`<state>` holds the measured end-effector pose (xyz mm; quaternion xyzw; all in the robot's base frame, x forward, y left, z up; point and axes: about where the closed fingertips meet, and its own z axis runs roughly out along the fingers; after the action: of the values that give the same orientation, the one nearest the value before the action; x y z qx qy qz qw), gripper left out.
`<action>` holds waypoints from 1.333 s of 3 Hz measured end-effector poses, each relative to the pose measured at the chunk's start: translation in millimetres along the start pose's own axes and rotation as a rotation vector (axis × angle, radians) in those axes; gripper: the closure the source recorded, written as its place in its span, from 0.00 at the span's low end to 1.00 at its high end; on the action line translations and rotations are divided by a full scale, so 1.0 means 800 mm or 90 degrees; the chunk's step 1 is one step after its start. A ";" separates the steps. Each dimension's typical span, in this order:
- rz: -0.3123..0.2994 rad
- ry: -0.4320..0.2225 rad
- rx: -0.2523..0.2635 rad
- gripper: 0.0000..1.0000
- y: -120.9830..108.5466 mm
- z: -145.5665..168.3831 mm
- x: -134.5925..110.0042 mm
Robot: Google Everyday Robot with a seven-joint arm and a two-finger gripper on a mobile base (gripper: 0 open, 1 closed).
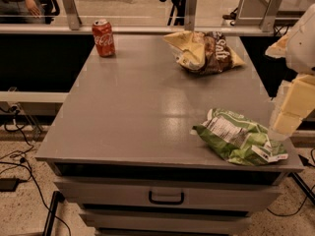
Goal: Move brown chip bag near green jalapeno chip bag
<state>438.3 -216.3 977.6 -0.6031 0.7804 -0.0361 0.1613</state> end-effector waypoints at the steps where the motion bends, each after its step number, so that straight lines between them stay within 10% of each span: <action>1: -0.003 -0.003 0.006 0.00 -0.002 -0.001 0.000; 2: -0.027 -0.029 0.051 0.00 -0.017 -0.008 0.003; 4: -0.145 -0.098 0.193 0.00 -0.141 -0.027 -0.018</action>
Offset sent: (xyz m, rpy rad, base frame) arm 0.0222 -0.0151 0.0161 0.0288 -0.1906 0.0780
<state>539.9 -235.6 1029.1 -0.6573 0.6781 -0.1250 0.3042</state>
